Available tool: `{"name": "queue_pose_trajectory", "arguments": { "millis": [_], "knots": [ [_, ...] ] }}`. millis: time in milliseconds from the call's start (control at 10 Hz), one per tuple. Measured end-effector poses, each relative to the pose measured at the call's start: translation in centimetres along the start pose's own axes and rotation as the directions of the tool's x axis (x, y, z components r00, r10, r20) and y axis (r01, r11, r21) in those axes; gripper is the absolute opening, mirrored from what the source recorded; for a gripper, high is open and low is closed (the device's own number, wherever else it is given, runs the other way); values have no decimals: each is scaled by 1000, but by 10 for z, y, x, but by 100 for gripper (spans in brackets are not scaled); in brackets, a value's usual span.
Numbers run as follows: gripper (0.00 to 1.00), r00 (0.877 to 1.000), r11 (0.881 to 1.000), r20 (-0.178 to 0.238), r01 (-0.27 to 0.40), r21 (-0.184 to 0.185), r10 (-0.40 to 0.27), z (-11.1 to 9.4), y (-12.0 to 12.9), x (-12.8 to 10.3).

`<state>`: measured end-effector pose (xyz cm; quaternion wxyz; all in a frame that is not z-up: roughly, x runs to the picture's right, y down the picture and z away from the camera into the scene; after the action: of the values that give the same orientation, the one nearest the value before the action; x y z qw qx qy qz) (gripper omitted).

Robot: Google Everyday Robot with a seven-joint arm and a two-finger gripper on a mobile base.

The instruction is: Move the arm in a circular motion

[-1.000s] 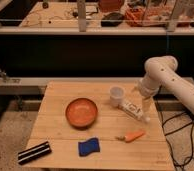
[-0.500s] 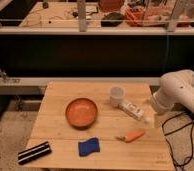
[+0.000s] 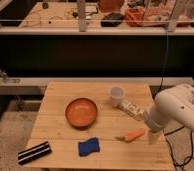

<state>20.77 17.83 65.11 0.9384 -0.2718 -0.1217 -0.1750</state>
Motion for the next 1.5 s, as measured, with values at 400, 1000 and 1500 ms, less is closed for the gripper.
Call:
{"name": "queue_pose_trajectory", "arguments": {
  "millis": [400, 1000, 1500],
  "knots": [
    [80, 980, 983, 73, 184, 8, -184, 12, -48, -93],
    [80, 936, 939, 76, 344, 10, -344, 25, -125, -143],
    [80, 938, 938, -7, 346, 3, -346, 41, -213, -65]
  ]
}}
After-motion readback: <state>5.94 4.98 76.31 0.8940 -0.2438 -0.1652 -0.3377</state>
